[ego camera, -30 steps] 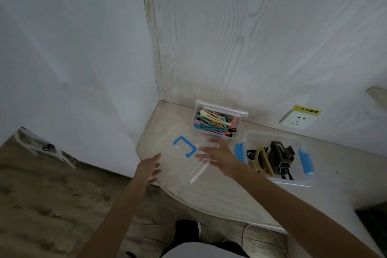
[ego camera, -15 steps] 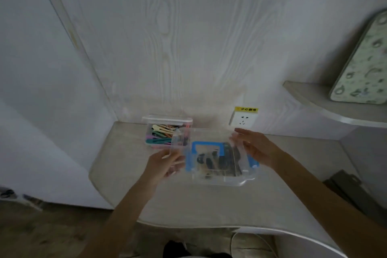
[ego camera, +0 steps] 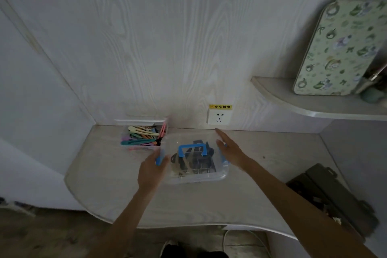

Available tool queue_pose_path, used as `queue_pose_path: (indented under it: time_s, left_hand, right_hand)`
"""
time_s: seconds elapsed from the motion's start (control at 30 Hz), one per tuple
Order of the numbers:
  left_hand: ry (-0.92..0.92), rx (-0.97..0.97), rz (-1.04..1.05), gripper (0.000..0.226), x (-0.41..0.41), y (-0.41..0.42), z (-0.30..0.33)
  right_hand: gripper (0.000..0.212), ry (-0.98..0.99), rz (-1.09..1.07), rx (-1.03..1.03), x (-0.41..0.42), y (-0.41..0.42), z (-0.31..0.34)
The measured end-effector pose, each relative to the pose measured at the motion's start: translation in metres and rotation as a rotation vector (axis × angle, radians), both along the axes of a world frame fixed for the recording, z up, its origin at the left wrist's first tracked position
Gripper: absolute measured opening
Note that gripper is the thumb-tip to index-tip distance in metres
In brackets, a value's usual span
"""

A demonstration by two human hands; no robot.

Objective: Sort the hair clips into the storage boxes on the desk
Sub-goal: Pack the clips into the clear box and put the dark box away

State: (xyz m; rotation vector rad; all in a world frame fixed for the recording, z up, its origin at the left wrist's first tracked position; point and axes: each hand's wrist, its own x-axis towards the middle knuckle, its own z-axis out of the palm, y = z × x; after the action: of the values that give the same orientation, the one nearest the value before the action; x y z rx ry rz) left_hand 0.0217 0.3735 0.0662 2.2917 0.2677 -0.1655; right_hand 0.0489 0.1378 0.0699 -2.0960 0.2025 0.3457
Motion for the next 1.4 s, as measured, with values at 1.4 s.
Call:
queue_pose_path:
  time_s: [1.4]
  left_hand:
    - [0.063, 0.236, -0.054, 0.029, 0.012, 0.005, -0.005]
  right_hand:
    - [0.045, 0.020, -0.097, -0.534, -0.018, 0.000, -0.001]
